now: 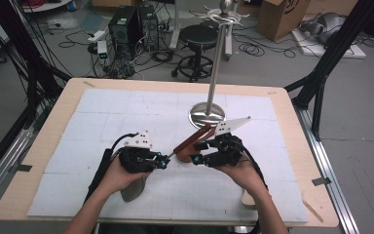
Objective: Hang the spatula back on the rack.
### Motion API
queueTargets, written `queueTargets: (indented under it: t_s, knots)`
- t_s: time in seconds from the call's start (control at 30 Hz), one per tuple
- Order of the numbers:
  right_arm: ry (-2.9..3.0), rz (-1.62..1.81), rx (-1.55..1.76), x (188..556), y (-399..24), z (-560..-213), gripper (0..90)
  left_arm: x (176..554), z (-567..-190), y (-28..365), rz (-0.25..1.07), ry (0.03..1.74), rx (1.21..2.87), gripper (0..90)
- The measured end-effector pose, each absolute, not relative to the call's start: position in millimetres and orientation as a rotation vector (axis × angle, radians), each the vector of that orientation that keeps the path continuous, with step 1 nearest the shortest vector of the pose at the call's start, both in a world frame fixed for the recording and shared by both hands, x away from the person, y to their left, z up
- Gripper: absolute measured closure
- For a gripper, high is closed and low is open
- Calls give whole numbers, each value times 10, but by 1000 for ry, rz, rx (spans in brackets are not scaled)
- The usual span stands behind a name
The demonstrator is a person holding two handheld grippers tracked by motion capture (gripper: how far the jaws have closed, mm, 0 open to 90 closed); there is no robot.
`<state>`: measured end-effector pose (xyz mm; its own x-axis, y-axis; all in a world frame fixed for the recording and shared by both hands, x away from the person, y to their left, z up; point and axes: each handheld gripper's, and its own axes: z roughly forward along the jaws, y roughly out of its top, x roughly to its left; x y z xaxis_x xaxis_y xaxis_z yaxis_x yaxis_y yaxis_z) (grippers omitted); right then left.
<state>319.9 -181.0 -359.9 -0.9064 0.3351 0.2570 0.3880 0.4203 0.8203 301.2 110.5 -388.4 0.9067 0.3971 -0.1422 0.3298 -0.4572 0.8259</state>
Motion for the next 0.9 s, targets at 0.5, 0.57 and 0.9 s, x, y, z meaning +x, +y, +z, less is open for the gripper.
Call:
queueTargets:
  t_s: [0.5,0.57,0.9]
  knots:
    - [-2598,-1535,-682,3238,-1721,-3599,512,3012,-3912,1122,47,526,2084,767]
    - [-2595,-1549,-685,3250,-1704,-3599,511,3013,-3918,1132,46,528,2086,764]
    - [-2584,-1560,-699,3267,-1687,-3592,513,2998,-3958,1225,52,538,2094,824]
